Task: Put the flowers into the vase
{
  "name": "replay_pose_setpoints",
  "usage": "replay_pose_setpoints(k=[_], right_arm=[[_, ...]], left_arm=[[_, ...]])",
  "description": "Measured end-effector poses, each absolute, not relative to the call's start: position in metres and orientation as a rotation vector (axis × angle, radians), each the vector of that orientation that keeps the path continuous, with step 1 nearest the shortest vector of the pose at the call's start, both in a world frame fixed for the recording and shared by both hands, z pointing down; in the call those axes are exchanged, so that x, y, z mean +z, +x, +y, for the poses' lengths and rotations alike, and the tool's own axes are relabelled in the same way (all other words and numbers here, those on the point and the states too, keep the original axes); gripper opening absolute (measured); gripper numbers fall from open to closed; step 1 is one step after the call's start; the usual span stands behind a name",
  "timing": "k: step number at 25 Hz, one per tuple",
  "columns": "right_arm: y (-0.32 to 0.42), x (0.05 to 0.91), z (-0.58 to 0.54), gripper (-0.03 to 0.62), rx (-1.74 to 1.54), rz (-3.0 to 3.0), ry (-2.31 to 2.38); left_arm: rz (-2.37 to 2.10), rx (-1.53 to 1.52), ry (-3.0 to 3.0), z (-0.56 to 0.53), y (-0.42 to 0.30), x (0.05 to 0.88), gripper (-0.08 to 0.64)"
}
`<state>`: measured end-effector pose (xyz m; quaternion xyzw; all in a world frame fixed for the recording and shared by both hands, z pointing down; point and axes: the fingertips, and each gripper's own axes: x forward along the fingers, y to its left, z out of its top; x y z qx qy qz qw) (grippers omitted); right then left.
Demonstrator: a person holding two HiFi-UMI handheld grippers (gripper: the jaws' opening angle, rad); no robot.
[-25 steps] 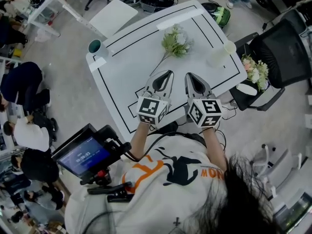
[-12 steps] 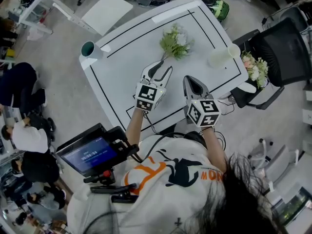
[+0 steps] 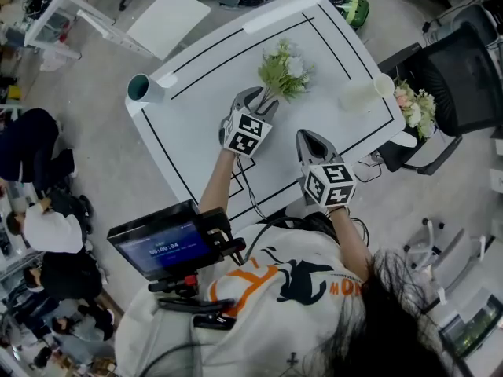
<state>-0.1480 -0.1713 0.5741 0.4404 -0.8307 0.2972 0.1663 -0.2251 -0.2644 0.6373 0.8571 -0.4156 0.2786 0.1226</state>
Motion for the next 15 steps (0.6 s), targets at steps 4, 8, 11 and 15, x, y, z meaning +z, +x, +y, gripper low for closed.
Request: replay_pose_setpoints(k=[4, 8, 11, 15], right_arm=[[-0.146, 0.581, -0.169, 0.012, 0.869, -2.342, 1.26], [-0.14, 0.584, -0.167, 0.012, 0.878, -2.324, 1.269], [-0.133, 0.583, -0.167, 0.012, 0.887, -2.311, 1.293], [-0.128, 0.579, -0.169, 0.012, 0.893, -2.315, 1.308]], left_arm=[[-1.148, 0.88, 2.476, -0.269, -0.224, 0.651, 0.206], [-1.088, 0.957, 2.483, -0.271, -0.219, 0.657, 0.206], [-1.076, 0.98, 2.467, -0.272, -0.216, 0.662, 0.197], [-1.08, 0.964, 2.43, -0.271, -0.216, 0.664, 0.141]])
